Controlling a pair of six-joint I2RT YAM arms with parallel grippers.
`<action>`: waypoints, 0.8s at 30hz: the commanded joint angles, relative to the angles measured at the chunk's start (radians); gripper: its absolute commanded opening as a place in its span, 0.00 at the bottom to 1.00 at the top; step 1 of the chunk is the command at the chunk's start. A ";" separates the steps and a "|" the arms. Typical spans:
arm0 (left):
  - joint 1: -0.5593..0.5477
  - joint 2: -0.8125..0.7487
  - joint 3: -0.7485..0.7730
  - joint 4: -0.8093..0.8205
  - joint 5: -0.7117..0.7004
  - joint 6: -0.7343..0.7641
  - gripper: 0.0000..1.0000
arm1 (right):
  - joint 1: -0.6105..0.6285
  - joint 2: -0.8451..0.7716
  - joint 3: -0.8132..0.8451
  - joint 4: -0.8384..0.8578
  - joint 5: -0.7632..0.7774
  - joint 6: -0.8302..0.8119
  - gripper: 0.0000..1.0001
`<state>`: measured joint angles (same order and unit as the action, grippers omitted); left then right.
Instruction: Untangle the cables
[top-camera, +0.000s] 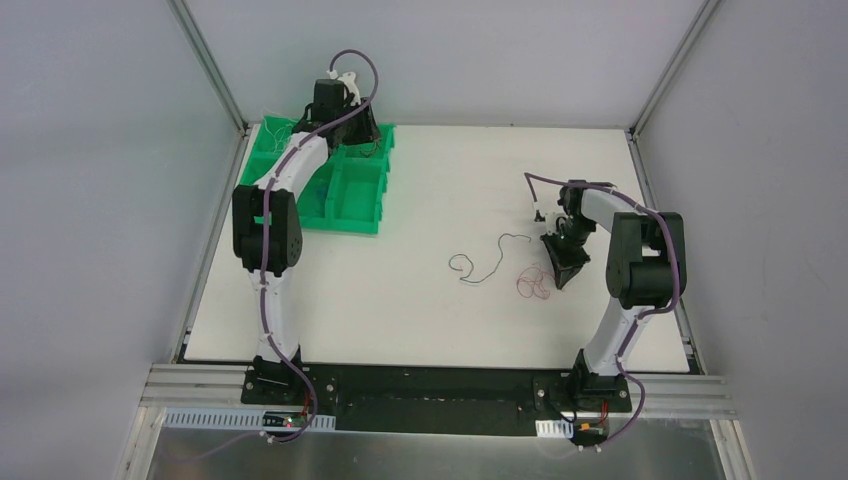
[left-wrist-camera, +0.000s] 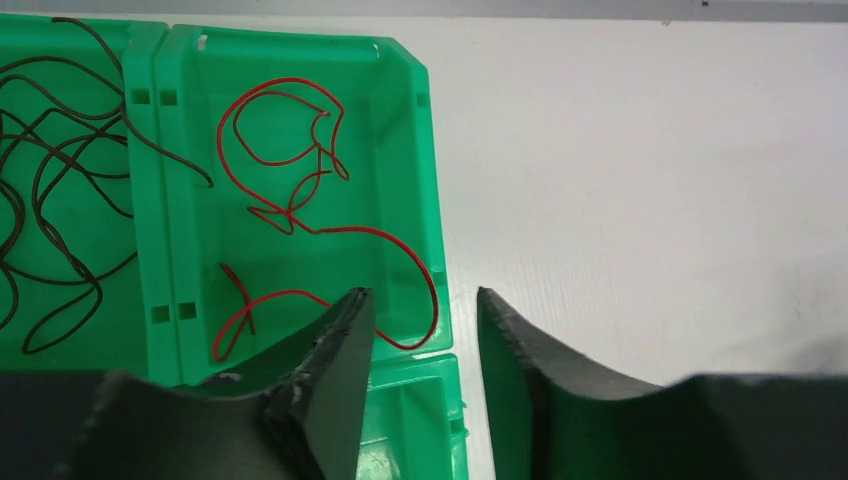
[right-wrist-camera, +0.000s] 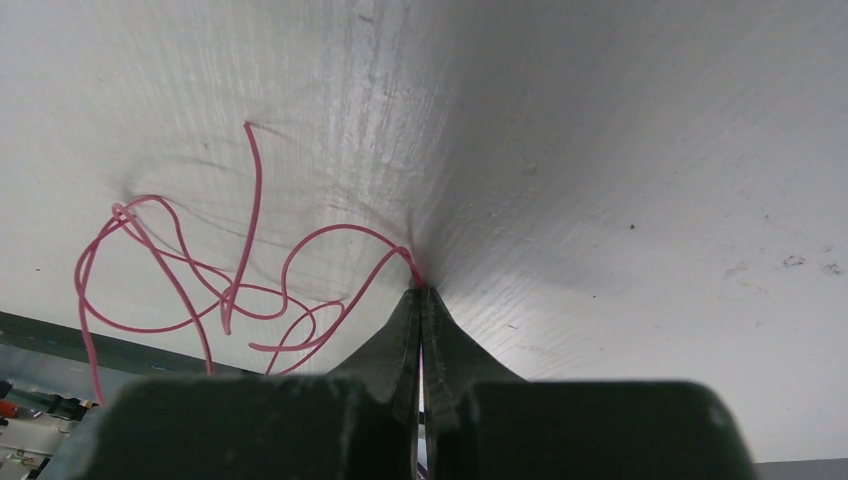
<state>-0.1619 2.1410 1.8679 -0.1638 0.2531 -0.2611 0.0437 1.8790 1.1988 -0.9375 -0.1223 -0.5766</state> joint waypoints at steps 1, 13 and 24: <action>0.010 -0.091 0.054 -0.008 -0.006 0.037 0.51 | 0.007 -0.004 -0.003 0.066 -0.067 0.001 0.00; 0.010 -0.334 -0.094 -0.008 0.249 0.240 0.99 | -0.003 -0.181 0.084 0.036 -0.450 -0.008 0.00; -0.264 -0.526 -0.599 0.115 0.684 0.512 0.89 | -0.034 -0.302 0.022 -0.021 -0.542 -0.052 0.00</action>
<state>-0.2649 1.6020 1.3663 -0.0769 0.7971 0.0700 0.0395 1.6081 1.2602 -0.8875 -0.6373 -0.5846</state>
